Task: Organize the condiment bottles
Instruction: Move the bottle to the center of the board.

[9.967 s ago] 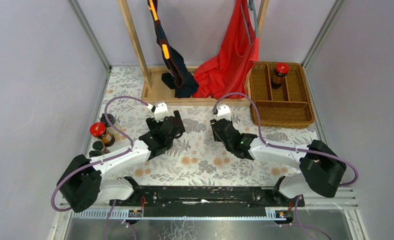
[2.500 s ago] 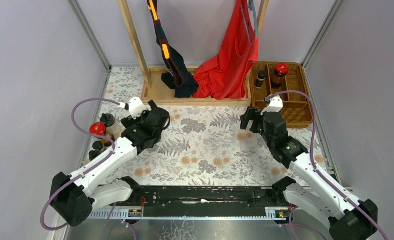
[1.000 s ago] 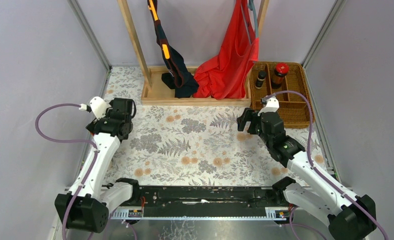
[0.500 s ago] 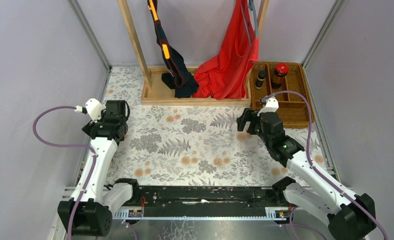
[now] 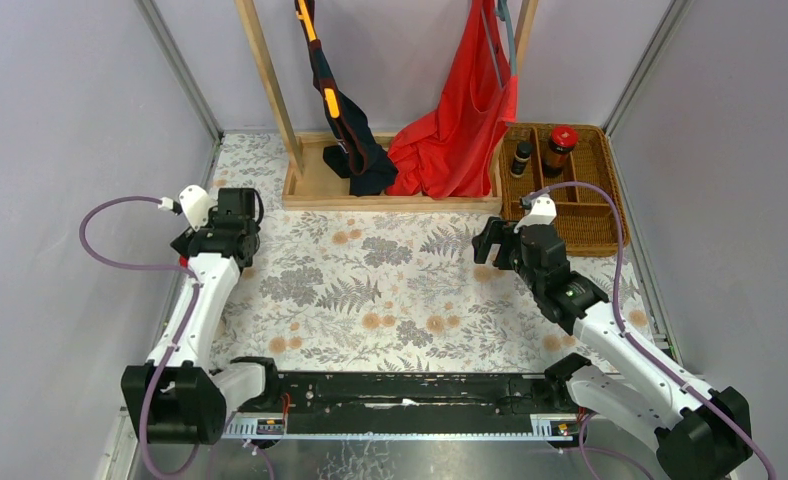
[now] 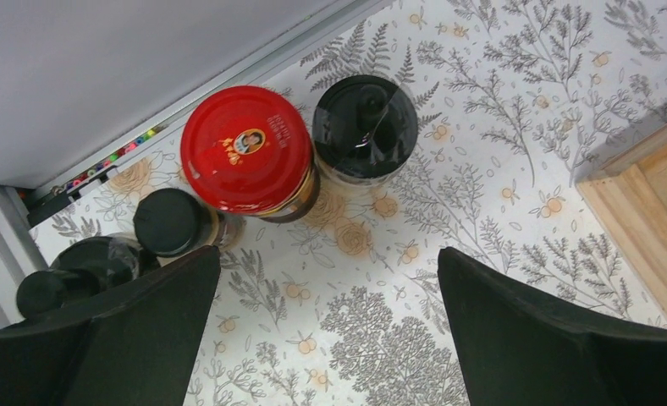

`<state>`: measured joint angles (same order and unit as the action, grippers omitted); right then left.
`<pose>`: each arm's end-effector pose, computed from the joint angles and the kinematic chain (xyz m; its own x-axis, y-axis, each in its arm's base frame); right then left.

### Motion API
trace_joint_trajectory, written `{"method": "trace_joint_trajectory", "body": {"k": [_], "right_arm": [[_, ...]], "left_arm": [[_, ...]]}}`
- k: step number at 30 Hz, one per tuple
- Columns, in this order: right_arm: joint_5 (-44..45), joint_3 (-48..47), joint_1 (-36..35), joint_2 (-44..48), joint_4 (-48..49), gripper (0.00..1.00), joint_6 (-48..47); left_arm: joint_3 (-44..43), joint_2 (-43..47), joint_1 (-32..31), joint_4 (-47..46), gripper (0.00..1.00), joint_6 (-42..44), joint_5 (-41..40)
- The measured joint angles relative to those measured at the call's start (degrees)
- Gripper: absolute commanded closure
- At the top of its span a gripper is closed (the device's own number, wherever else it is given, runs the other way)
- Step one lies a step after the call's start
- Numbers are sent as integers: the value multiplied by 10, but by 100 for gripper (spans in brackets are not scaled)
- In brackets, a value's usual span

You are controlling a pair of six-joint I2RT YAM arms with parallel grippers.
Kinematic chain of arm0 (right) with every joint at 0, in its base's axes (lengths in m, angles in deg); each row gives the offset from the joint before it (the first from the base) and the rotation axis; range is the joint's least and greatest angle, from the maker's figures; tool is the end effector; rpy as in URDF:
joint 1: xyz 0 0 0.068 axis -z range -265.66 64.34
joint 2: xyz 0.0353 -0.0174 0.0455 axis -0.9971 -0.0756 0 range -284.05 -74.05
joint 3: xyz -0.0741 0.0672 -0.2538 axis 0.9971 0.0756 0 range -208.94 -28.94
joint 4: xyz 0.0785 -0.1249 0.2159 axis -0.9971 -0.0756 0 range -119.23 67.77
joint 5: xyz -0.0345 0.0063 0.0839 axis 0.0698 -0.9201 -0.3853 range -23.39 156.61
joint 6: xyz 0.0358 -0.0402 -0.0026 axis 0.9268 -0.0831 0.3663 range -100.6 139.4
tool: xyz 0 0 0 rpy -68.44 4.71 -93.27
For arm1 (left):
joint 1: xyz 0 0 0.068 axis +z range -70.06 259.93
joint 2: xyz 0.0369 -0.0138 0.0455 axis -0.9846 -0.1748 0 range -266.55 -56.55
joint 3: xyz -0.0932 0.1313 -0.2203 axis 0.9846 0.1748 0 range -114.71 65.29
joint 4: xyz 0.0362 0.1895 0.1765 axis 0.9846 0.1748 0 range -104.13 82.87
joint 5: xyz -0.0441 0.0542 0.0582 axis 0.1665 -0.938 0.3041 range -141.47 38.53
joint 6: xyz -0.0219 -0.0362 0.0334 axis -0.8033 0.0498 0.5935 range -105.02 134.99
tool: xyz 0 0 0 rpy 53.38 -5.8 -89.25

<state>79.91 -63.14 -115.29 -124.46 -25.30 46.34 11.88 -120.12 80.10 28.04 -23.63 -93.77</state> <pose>0.1835 0.0949 0.2703 -0.3885 0.2863 -0.8758 -0.1306 0.9238 0.3599 0.2156 0.0245 0.2864 -0.3605 -0.4626 -0.8099 -0.8170 0.5755 0.0350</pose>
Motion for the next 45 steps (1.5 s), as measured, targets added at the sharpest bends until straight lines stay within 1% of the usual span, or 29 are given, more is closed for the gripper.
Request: {"method": "trace_joint_trajectory", "body": {"k": [10, 19, 36, 45], "right_arm": [[-10, 0, 0, 0, 0, 9, 2], [-21, 4, 0, 0, 8, 10, 6], [-21, 9, 0, -1, 9, 10, 7], [-20, 9, 0, -19, 9, 10, 7]], "left_arm": [[-25, -60, 33, -41, 0, 5, 25], [-36, -105, 49, -51, 0, 10, 40], [-49, -132, 64, -65, 0, 12, 45], [-50, -135, 71, -71, 0, 12, 46]]}}
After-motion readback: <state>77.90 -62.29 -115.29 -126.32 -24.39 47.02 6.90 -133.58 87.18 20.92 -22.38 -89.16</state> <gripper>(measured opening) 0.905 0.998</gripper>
